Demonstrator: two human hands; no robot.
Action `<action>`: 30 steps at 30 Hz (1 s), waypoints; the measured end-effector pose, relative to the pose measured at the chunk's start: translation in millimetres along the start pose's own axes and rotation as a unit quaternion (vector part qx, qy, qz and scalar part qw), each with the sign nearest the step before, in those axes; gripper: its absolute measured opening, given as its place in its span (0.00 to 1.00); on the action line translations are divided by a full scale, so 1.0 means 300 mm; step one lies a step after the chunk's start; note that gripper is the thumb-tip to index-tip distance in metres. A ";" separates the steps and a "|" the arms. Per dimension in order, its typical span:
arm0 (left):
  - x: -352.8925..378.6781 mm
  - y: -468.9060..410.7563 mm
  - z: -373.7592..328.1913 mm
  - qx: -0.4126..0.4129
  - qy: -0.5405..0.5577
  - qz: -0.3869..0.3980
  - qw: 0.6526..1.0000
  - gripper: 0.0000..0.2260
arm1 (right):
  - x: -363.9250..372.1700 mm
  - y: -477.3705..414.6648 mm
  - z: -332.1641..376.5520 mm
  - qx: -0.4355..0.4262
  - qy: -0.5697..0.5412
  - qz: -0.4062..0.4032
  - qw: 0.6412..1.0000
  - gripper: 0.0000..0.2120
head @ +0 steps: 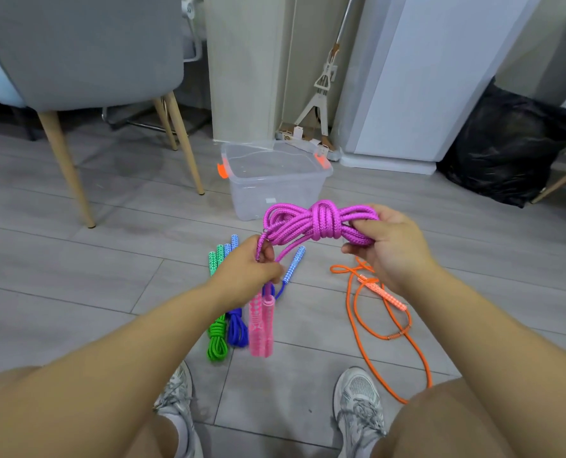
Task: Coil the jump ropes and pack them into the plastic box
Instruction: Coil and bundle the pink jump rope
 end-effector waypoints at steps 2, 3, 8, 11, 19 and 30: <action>-0.017 -0.002 0.013 -0.013 -0.026 -0.002 1.000 0.10 | -0.027 -0.009 -0.002 -0.033 0.109 0.007 0.994 0.13; -0.024 0.003 0.013 -0.012 -0.051 0.006 0.999 0.11 | -0.039 -0.009 -0.004 -0.051 0.153 0.015 0.987 0.13; -0.066 0.046 -0.023 0.061 -0.297 0.061 0.951 0.16 | -0.071 0.012 -0.059 -0.101 0.398 0.095 0.907 0.12; -0.083 0.053 -0.025 0.051 -0.387 0.093 0.916 0.19 | -0.073 0.031 -0.093 -0.136 0.468 0.134 0.863 0.09; -0.101 0.058 -0.036 0.047 -0.473 0.116 0.872 0.21 | -0.120 0.063 -0.120 -0.206 0.594 0.121 0.768 0.06; -0.116 0.063 -0.060 0.076 -0.457 0.122 0.878 0.35 | -0.157 0.072 -0.106 -0.149 0.450 0.115 0.873 0.09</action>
Point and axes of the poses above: each hand's wrist, its own y-axis away from the middle knuckle, its own x-axis out of the palm, z = x × y, the point moved 6 cm from there along -y, towards the middle knuckle, and after that the axes turned 7 degrees about y, right-handed, at the moved point
